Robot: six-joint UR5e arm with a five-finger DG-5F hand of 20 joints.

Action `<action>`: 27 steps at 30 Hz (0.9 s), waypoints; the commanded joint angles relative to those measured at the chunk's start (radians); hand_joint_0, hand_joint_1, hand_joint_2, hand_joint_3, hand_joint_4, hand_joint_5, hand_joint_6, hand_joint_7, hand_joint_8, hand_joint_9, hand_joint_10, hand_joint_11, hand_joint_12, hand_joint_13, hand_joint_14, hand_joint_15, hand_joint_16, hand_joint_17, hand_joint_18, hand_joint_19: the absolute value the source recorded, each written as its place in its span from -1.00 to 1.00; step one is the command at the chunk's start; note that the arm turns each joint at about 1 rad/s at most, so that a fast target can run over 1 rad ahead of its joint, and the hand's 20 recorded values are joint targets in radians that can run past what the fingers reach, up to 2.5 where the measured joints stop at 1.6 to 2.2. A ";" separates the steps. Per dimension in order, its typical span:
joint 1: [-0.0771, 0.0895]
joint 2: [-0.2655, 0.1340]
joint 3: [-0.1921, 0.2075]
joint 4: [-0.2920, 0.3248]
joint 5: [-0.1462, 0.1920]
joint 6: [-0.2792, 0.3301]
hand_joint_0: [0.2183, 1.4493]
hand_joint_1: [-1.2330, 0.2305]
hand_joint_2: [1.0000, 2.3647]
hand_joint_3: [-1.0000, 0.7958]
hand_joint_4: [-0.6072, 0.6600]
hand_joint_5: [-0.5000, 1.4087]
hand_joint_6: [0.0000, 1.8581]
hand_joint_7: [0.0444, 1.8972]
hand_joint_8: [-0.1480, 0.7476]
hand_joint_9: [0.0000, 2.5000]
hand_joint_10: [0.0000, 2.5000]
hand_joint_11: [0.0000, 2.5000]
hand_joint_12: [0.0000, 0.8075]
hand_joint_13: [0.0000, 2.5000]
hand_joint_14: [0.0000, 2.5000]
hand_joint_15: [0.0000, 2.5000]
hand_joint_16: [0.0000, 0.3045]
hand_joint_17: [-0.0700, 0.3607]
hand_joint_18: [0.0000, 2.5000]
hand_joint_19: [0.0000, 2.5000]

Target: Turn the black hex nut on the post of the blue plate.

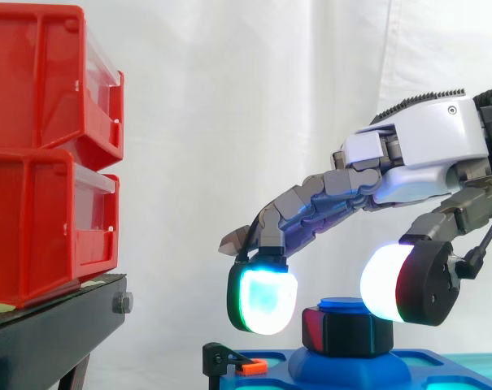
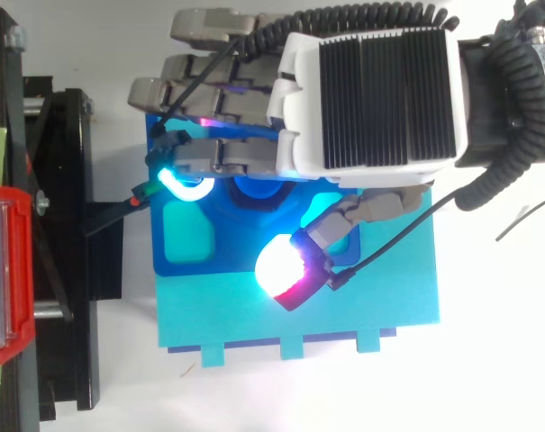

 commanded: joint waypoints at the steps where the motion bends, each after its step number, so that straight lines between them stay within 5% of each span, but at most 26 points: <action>1: 0.002 0.000 0.000 -0.002 0.003 0.000 -0.77 0.10 -1.00 -0.44 0.29 -0.72 -0.46 0.03 -0.13 -0.91 -1.00 -1.00 0.01 -0.82 -1.00 -0.95 -0.54 0.06 -0.95 -0.87; 15: -0.003 0.000 -0.001 -0.008 0.000 -0.002 -0.75 0.15 -1.00 -0.44 0.32 -0.70 -0.46 0.14 -0.11 -0.89 -1.00 -1.00 0.01 -0.81 -1.00 -0.94 -0.55 0.04 -0.95 -0.86; 27: -0.032 0.000 -0.001 -0.031 -0.023 -0.011 -0.74 0.13 -1.00 -0.44 0.32 -0.70 -0.46 0.15 -0.10 -0.86 -1.00 -1.00 0.01 -0.79 -1.00 -0.94 -0.55 0.04 -0.92 -0.87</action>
